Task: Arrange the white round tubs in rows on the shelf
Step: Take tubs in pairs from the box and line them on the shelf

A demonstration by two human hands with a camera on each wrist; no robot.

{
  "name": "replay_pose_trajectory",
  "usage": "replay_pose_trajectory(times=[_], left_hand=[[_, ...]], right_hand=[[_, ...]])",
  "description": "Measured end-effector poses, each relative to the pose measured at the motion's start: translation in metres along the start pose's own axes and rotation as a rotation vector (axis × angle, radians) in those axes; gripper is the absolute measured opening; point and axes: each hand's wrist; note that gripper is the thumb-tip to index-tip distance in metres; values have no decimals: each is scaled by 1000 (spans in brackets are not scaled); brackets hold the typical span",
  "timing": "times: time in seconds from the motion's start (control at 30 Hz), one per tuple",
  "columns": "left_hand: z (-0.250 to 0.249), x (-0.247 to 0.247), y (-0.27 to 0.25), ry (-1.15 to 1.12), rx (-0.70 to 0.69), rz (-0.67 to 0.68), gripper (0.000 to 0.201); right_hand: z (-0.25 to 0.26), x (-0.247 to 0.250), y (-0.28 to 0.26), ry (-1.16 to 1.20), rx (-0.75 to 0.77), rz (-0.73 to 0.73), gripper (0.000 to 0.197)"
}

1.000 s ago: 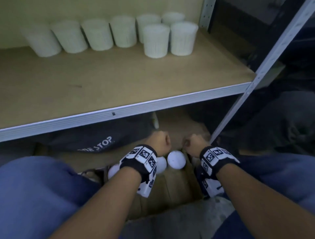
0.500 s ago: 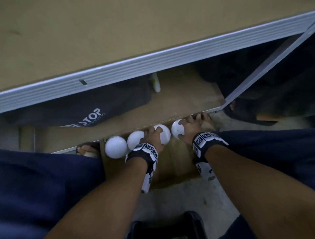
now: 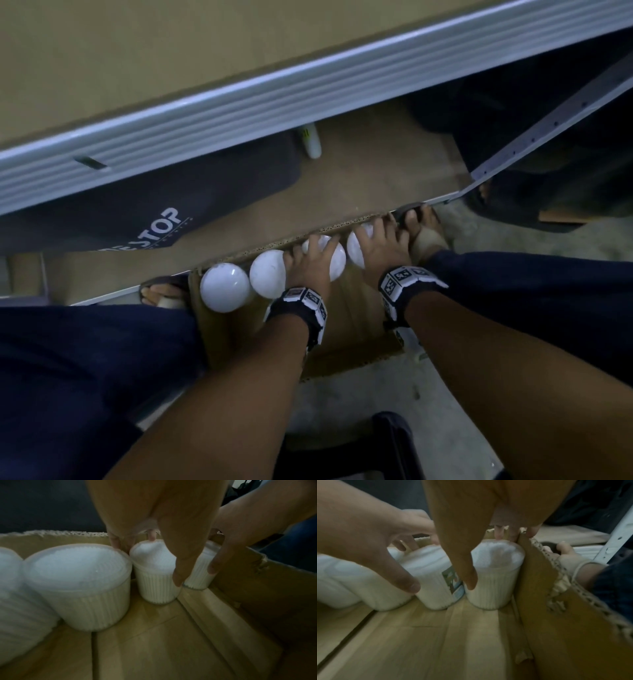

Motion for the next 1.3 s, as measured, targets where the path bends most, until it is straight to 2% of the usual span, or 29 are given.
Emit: replay_pose_trajectory(times=[0.37,0.53,0.9,1.07,1.3], left_hand=[[0,21,-11,-129,-87,127,82],[7,49,-30,-193,-106,149,87],[17,166,-116,-210,-177,5,92],[21,220,-166,-196,-267,-12,84],[34,273,-237,-242,-337,-200,82]], right_hand=[[-4,8,-25,89,-7,-37,76],[-4,30,-55,136,-46,-129,79],[-1,117,-160,171,19,-253,83],[5,148,-217,187,71,-380,77],[7,193,-287,273,158,-487,76]])
Point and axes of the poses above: each hand's wrist, its own y-axis towards the middle knuckle, its own x-axis out of the back of the hand, z = x × y, and after that the axes turned 11 degrees about z, right-handed
